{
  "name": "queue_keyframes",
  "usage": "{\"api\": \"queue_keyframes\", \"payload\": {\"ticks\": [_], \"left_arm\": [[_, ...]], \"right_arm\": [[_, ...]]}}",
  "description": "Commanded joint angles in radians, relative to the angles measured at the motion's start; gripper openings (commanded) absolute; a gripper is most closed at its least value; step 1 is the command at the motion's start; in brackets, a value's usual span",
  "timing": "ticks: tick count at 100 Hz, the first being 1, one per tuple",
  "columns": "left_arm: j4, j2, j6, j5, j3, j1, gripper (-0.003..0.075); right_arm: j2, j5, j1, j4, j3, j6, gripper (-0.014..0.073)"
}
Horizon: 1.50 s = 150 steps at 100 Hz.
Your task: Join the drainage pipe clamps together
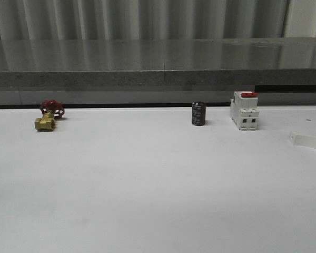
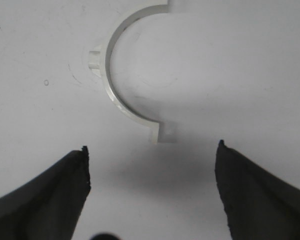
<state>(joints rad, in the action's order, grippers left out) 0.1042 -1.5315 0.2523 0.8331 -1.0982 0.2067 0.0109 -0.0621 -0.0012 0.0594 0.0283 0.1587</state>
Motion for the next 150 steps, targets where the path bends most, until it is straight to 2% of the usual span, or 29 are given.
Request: {"api": "queue_keyframes", "payload": {"ticks": [1, 23, 62, 130, 140, 150], "left_arm": [[0.011, -0.045, 0.017, -0.046, -0.071, 0.015, 0.0516], [0.01, -0.202, 0.017, -0.074, -0.163, 0.043, 0.0516], [-0.008, -0.371, 0.025, -0.077, -0.296, 0.045, 0.0516], [-0.042, -0.444, 0.025, -0.099, -0.3, 0.045, 0.0511], [-0.042, -0.444, 0.025, -0.099, -0.3, 0.045, 0.0454], [-0.042, -0.444, 0.025, -0.097, -0.3, 0.045, 0.0316]], "right_arm": [[0.02, 0.071, -0.004, 0.007, -0.017, -0.006, -0.0069], [0.02, 0.071, -0.004, 0.007, -0.017, -0.006, -0.0069], [0.02, 0.071, -0.004, 0.007, -0.017, -0.006, -0.0069], [0.02, 0.071, -0.004, 0.007, -0.017, -0.006, -0.0069], [0.02, 0.071, -0.004, 0.007, -0.017, -0.006, -0.0069], [0.02, 0.071, -0.004, 0.007, -0.017, -0.006, -0.0069]]}}
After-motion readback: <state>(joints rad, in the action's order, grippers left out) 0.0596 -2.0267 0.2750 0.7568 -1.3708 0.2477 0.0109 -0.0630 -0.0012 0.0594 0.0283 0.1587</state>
